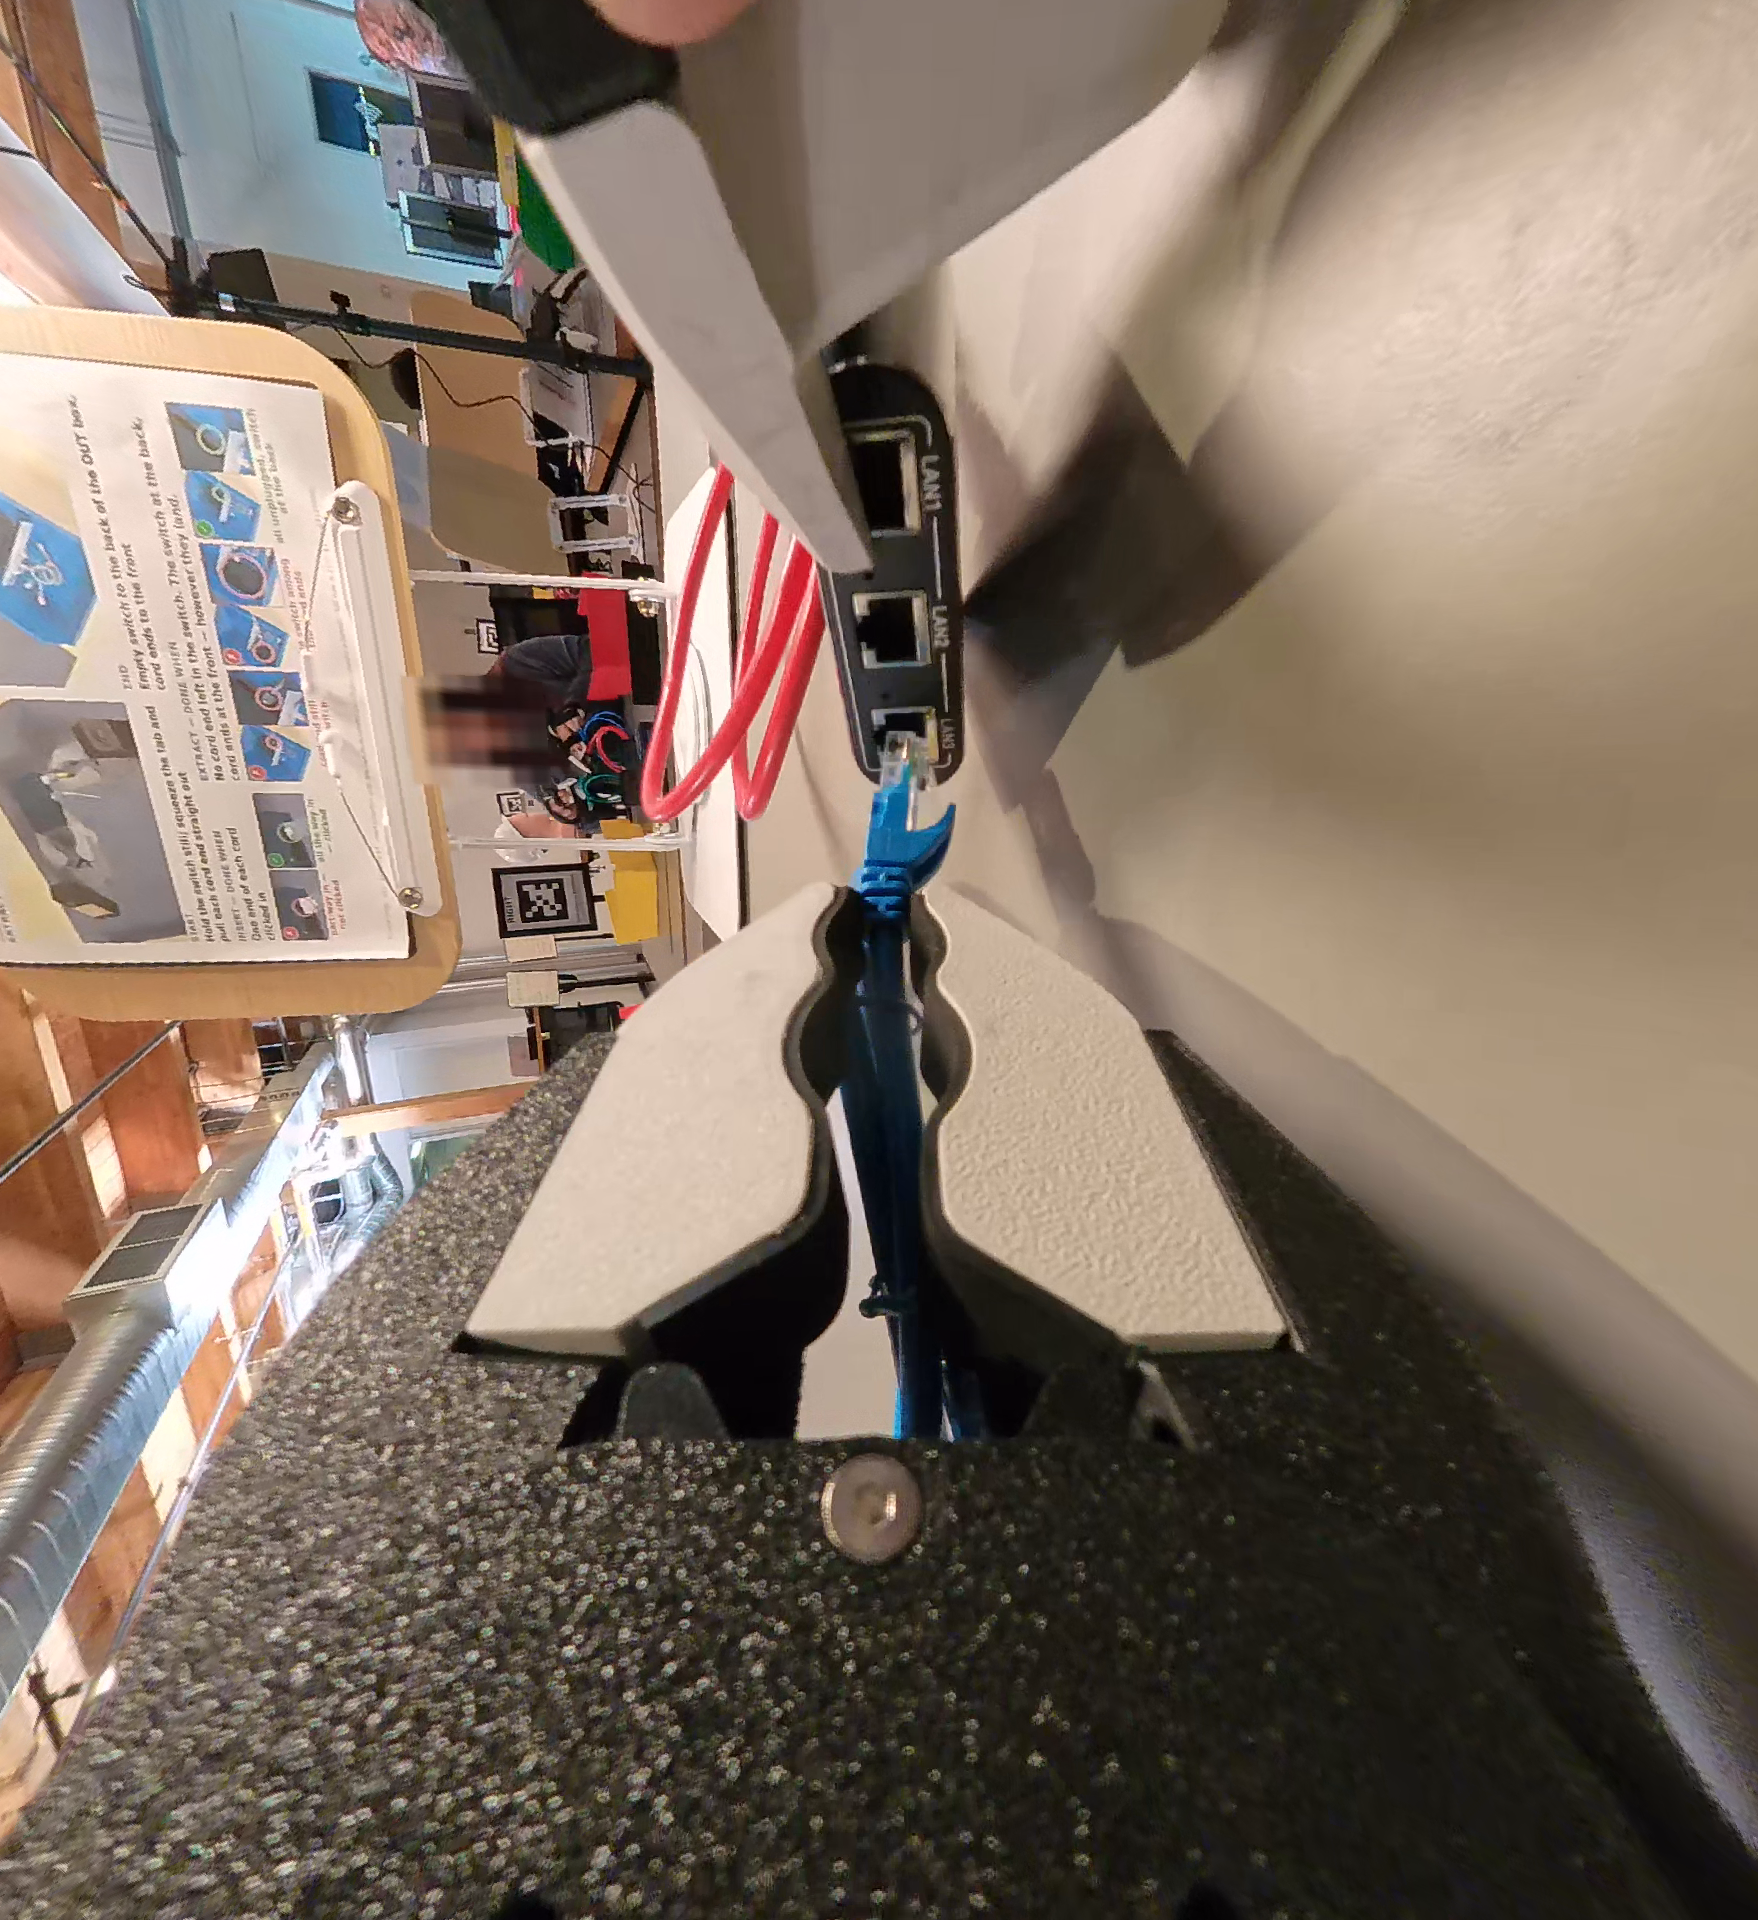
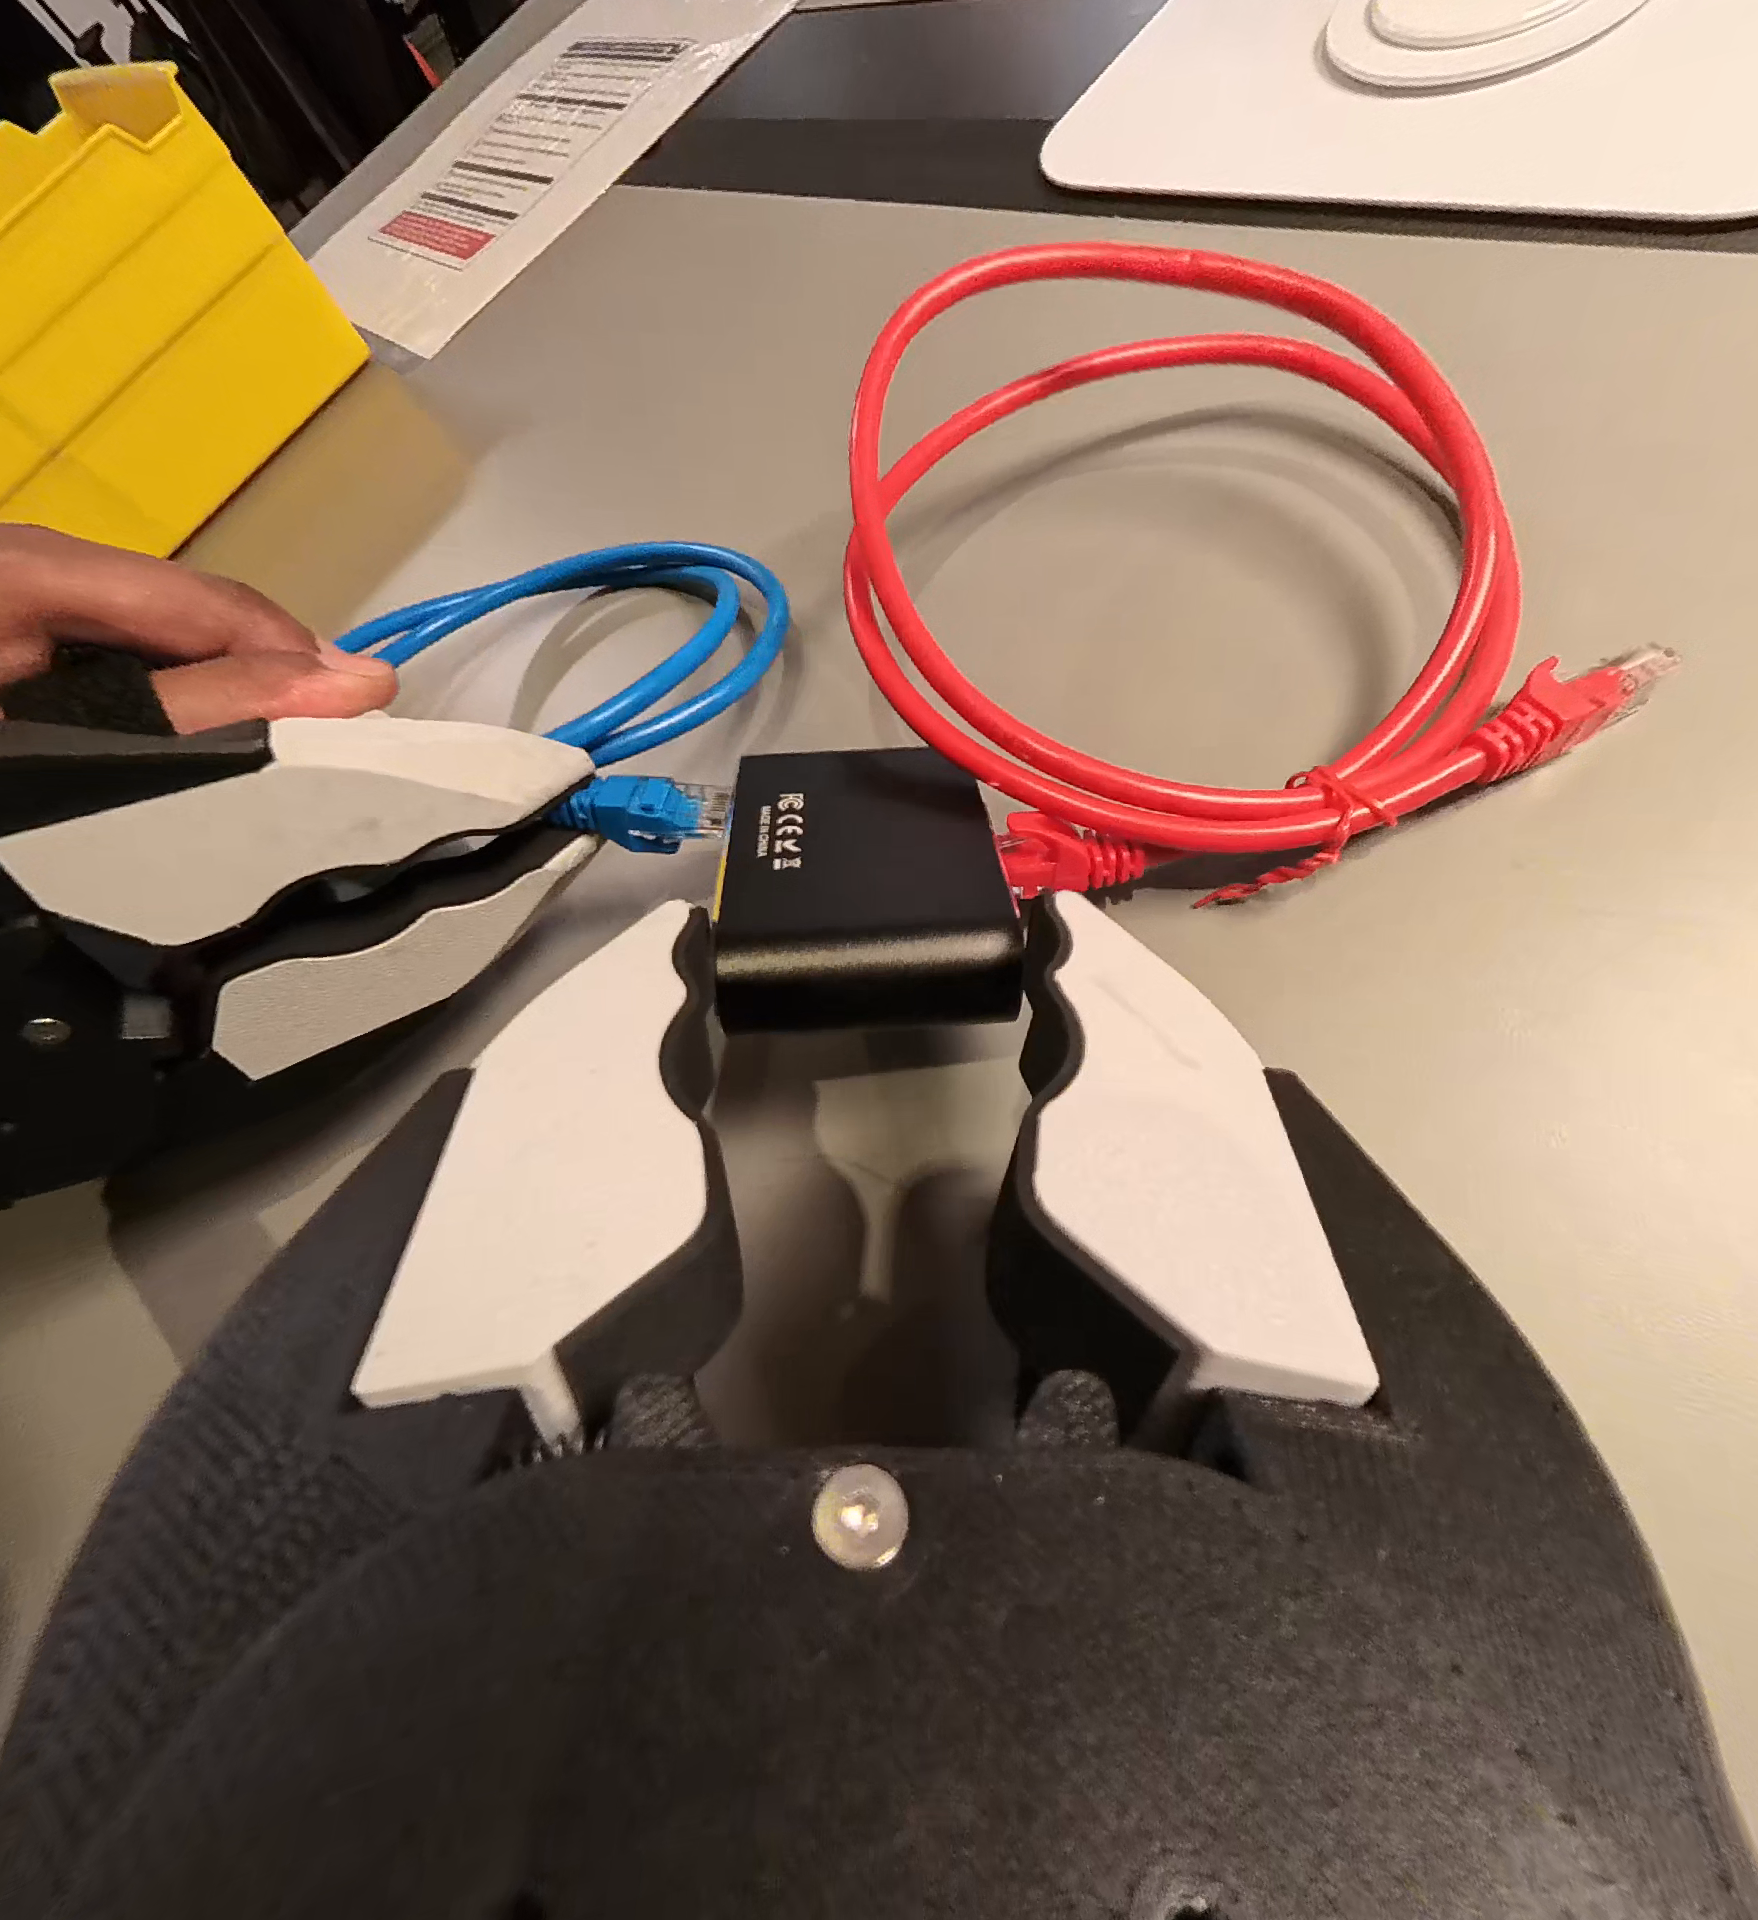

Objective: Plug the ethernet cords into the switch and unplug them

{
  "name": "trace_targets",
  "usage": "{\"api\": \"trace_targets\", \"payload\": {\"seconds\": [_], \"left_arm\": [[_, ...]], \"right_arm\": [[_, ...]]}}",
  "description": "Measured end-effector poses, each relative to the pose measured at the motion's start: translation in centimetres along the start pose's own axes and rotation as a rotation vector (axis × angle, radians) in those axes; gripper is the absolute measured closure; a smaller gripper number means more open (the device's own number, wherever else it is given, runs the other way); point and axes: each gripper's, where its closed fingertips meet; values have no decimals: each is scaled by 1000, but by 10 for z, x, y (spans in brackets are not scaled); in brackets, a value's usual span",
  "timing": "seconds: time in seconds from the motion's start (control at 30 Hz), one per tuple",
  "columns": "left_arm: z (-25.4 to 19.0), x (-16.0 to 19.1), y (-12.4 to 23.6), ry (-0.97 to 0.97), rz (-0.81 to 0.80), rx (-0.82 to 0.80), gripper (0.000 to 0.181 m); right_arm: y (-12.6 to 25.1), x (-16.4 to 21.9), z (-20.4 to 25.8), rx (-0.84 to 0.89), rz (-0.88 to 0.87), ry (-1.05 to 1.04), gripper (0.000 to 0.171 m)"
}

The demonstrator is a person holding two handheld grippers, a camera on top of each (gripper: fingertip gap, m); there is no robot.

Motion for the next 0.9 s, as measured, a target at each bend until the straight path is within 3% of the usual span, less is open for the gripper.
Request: {"api": "trace_targets", "payload": {"seconds": [0.6, 0.77, 0.9], "left_arm": [[1, 4, 1, 185, -50, 95, 172], [31, 11, 17, 325, -91, 113, 172], [77, 10, 50, 559, -219, 161, 172]], "right_arm": [[2, -8, 0, -33, -52, 11, 113], [6, -14, -4, -63, -87, -8, 113], [7, -15, -5, -78, -97, -12, 113]]}}
Point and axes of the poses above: each gripper's, where its closed fingertips meet, y back along the fingers, x out of its underside, z = x × y across the jaws, and after that the axes turned 3 degrees about y, right-handed
